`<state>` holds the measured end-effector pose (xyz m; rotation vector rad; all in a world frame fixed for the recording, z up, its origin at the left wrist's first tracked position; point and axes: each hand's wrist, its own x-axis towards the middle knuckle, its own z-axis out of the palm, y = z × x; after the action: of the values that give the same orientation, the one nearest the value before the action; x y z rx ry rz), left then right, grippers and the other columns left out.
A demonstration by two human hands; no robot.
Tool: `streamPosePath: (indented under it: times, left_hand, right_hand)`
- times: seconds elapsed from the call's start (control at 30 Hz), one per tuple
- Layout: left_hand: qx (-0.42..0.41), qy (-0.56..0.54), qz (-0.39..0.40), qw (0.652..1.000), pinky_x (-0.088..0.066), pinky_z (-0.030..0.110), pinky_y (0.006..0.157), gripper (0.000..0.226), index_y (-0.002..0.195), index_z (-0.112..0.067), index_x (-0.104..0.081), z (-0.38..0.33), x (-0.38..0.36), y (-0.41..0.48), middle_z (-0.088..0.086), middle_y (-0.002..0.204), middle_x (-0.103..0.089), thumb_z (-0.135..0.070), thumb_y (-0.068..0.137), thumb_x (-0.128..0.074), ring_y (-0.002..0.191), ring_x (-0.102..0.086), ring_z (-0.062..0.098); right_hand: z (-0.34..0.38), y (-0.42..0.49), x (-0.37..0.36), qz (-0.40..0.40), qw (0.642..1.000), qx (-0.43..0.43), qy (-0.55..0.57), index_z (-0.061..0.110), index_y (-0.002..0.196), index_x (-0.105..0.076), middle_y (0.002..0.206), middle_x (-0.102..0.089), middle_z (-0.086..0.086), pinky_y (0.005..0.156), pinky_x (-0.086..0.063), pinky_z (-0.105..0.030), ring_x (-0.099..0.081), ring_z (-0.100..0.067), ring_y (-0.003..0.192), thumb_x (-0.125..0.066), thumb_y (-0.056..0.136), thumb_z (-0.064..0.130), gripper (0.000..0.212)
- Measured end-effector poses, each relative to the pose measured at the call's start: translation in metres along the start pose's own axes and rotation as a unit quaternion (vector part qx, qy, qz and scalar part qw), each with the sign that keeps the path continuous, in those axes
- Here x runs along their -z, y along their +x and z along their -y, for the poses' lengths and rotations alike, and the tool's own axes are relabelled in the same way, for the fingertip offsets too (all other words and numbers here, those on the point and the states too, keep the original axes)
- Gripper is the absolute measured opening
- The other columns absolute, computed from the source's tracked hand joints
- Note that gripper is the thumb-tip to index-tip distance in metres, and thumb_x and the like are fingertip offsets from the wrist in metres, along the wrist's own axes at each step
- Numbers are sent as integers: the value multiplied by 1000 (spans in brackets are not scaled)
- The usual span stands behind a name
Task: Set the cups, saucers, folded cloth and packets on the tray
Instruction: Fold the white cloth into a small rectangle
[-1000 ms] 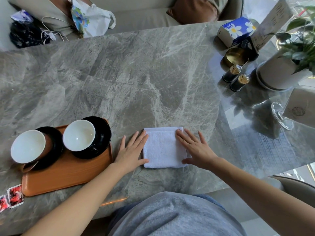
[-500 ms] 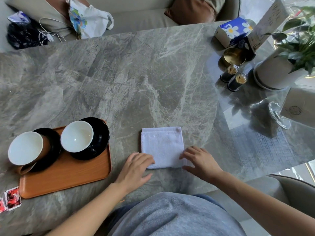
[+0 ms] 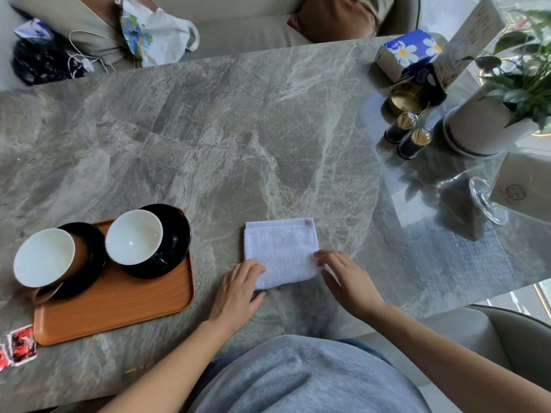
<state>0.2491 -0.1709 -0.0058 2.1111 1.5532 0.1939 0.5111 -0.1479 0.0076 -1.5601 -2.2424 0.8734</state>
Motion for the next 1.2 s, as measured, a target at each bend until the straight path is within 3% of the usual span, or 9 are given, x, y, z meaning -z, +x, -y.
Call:
streamPosePath:
  times: [0.23,0.33,0.43,0.53,0.67,0.87,0.97,1.03,1.2]
  left_hand:
    - [40,-70,-82,993,-42,31,82,30,101,-13,-62,1,6,8,1,102,-65,1,75,-62,96,-59,21]
    - [51,-135,-96,985,-41,29,85,28,103,-6,-62,0,11,10,7,103,-65,7,79,-57,99,-59,23]
    - [68,-169,-87,979,-44,29,81,27,108,-8,-60,0,17,10,8,104,-65,4,84,-54,97,-59,21]
    - [57,-144,-84,984,-47,33,73,21,104,-9,-59,-2,23,10,7,93,-67,-3,85,-57,82,-61,24]
    - [40,-115,-103,987,-44,35,81,15,97,-8,-59,-2,27,10,2,84,-67,-14,84,-55,79,-59,24]
    - [53,-178,-97,978,-42,30,57,14,97,-16,-51,0,22,7,-7,75,-59,-26,87,-52,64,-55,13]
    - [94,-207,-96,969,-44,38,55,16,97,-23,-46,2,16,8,-5,72,-58,-36,87,-49,60,-55,18]
    - [111,-231,-100,961,-43,42,54,13,94,-27,-44,3,13,10,-6,67,-54,-38,87,-49,56,-50,16]
    - [163,-286,-111,938,-36,34,53,17,89,-27,-44,4,5,19,-7,60,-45,-42,86,-51,52,-39,7]
  right_hand:
    - [2,-1,-3,-42,997,-28,52,26,113,-49,116,-60,12,76,-54,-32,-57,-8,107,-47,95,23,18]
    - [3,2,1,8,999,-12,36,28,125,-43,129,-52,12,89,-47,-22,-47,-5,121,-56,88,45,43]
    - [2,7,0,44,999,9,6,23,132,-42,138,-48,7,98,-44,-26,-40,-10,130,-68,80,35,59]
    - [3,11,-1,12,1000,-11,16,26,126,-43,127,-58,7,81,-53,-33,-57,-14,111,-62,85,21,45]
    - [2,14,1,3,999,-31,29,30,115,-37,91,-68,-3,58,-49,-36,-61,-25,68,-49,94,20,27]
    - [2,13,0,-12,996,-64,69,23,116,-43,81,-65,1,65,-54,-39,-65,-24,74,-46,95,18,22]
    - [3,12,-4,-29,991,-85,96,22,119,-44,79,-64,5,67,-55,-42,-65,-21,75,-46,95,16,25]
    - [4,11,-7,-40,988,-104,104,25,121,-44,83,-62,9,69,-55,-41,-66,-19,85,-46,95,16,27]
    - [3,11,-14,-67,980,-151,109,31,118,-44,91,-61,12,69,-54,-37,-63,-11,85,-49,94,18,28]
